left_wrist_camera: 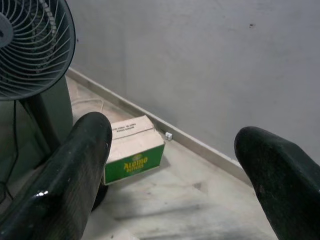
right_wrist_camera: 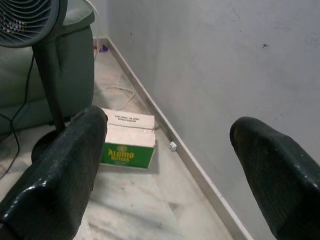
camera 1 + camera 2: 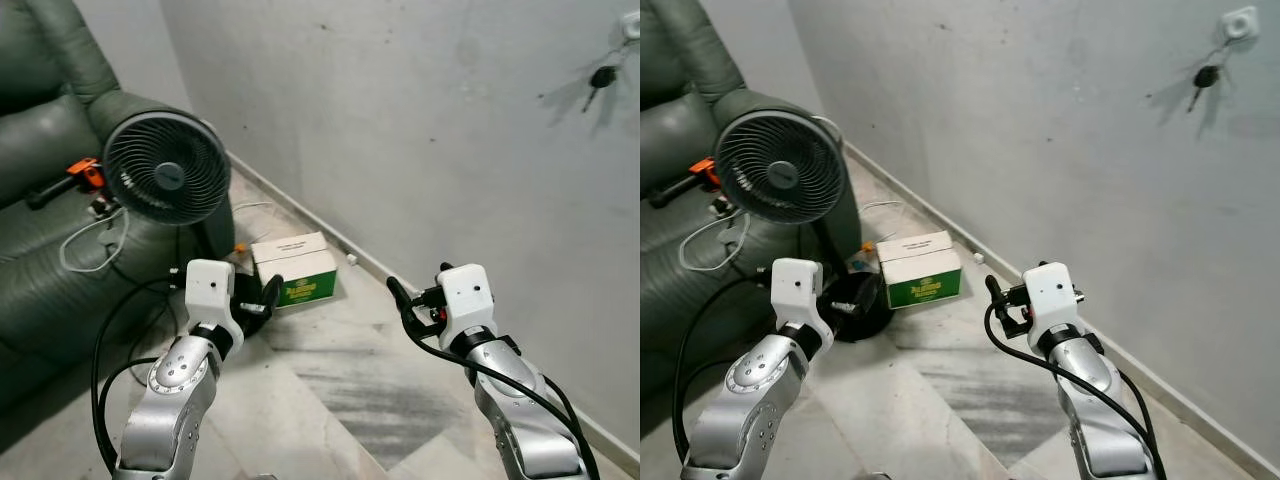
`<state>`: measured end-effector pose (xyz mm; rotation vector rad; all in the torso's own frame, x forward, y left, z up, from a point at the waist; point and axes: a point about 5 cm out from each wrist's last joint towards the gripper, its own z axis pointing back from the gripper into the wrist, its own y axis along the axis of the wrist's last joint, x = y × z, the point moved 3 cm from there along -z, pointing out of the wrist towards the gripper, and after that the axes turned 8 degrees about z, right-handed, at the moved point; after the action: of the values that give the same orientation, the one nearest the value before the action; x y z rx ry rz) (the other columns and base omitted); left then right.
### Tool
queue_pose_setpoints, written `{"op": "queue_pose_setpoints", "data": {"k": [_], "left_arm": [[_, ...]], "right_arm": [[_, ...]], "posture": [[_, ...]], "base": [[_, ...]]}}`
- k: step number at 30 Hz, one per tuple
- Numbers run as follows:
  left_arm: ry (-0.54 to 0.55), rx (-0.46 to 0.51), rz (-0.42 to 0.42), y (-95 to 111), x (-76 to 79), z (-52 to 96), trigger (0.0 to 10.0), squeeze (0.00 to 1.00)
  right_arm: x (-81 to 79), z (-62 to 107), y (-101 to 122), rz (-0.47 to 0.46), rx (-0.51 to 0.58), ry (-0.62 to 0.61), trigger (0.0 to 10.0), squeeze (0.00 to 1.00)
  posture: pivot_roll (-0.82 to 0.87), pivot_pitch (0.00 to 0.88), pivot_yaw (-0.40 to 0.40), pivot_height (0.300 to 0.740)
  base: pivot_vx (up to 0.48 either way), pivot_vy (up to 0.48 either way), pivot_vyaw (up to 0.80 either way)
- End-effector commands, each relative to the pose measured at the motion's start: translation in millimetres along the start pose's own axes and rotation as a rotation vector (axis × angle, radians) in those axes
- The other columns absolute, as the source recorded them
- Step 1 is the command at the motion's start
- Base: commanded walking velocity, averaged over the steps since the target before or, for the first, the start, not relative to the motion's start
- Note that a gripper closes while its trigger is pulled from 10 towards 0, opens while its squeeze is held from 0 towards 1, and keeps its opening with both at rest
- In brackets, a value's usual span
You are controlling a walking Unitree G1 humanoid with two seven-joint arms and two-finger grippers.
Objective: Hang keys on a hook
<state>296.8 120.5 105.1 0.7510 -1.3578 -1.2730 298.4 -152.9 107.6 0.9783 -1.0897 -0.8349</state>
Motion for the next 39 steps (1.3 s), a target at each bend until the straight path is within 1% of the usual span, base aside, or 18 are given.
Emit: {"op": "queue_pose_setpoints", "data": {"k": [1, 21, 24, 26, 28, 29, 30, 32, 33, 36, 37, 38, 39], "left_arm": [[0.004, -0.006, -0.023, 0, -0.7, 0.2, 10.0, 0.00], [0.008, -0.009, -0.029, 0, -1.7, -1.9, 10.0, 0.00], [0.018, -0.001, -0.046, 2, -3.2, -2.2, 10.0, 0.00], [0.028, 0.014, -0.085, 6, -9.0, -2.7, 10.0, 0.00], [0.063, 0.018, -0.089, 8, -18.1, -4.1, 10.0, 0.00], [0.084, 0.016, -0.091, 10, -26.3, -5.5, 10.0, 0.00], [0.084, 0.016, -0.091, 10, -26.3, -5.5, 10.0, 0.00], [0.127, -0.001, -0.098, 11, -45.2, -8.0, 10.0, 0.00], [0.133, -0.006, -0.095, 10, -48.3, -8.4, 10.0, 0.00], [0.153, -0.047, -0.118, 3, -58.3, -9.6, 10.0, 0.00], [0.164, -0.064, -0.115, -1, -63.6, -9.9, 10.0, 0.00], [0.177, -0.103, -0.113, -9, -72.7, -10.8, 10.0, 0.00], [0.181, -0.120, -0.118, -13, -75.8, -10.9, 10.0, 0.00]], "right_arm": [[0.3, 1.0, -1, -0.006, -0.003, 0.000, 10.0, 0.00], [0.6, -0.7, -1, -0.008, 0.000, -0.002, 10.0, 0.00], [1.1, -1.4, -1, -0.007, 0.000, -0.003, 10.0, 0.00], [2.9, -1.9, -2, 0.000, 0.002, -0.003, 10.0, 0.00], [6.8, -3.4, -2, 0.019, 0.005, -0.008, 10.0, 0.00], [12.0, -6.0, -2, 0.023, 0.005, -0.019, 10.0, 0.00], [12.0, -6.0, -2, 0.023, 0.005, -0.019, 10.0, 0.00], [23.3, -13.0, -5, 0.037, -0.004, -0.037, 10.0, 0.00], [24.9, -14.3, -6, 0.041, -0.005, -0.038, 10.0, 0.00], [29.7, -18.1, -11, 0.054, -0.017, -0.042, 10.0, 0.00], [30.8, -20.0, -13, 0.055, -0.023, -0.041, 10.0, 0.00], [32.4, -23.5, -18, 0.062, -0.036, -0.039, 10.0, 0.00], [33.0, -24.5, -20, 0.063, -0.041, -0.039, 10.0, 0.00]], "posture": [[-0.01, 0.077, 0.028, 0.740], [-0.01, 0.072, 0.031, 0.740], [-0.01, 0.069, 0.030, 0.740], [-0.01, 0.066, 0.029, 0.740], [-0.01, 0.064, 0.026, 0.740], [-0.01, 0.062, 0.025, 0.740], [-0.01, 0.062, 0.025, 0.740], [0.00, 0.055, 0.022, 0.740], [0.00, 0.055, 0.022, 0.740], [0.00, 0.052, 0.020, 0.740], [0.00, 0.049, 0.019, 0.740], [0.00, 0.047, 0.017, 0.740], [0.00, 0.047, 0.017, 0.740]], "base": [[0.000, 0.480, 0.00], [0.000, 0.480, 0.00], [0.000, 0.000, 0.00], [0.000, 0.000, 0.00], [0.000, 0.000, 0.00], [0.000, 0.000, 0.00], [0.000, 0.000, 0.00], [0.000, 0.000, 0.00], [0.000, 0.000, 0.00], [0.000, 0.000, 0.00], [0.000, 0.000, 0.00], [0.000, 0.000, 0.00], [0.000, 0.000, 0.00]]}}
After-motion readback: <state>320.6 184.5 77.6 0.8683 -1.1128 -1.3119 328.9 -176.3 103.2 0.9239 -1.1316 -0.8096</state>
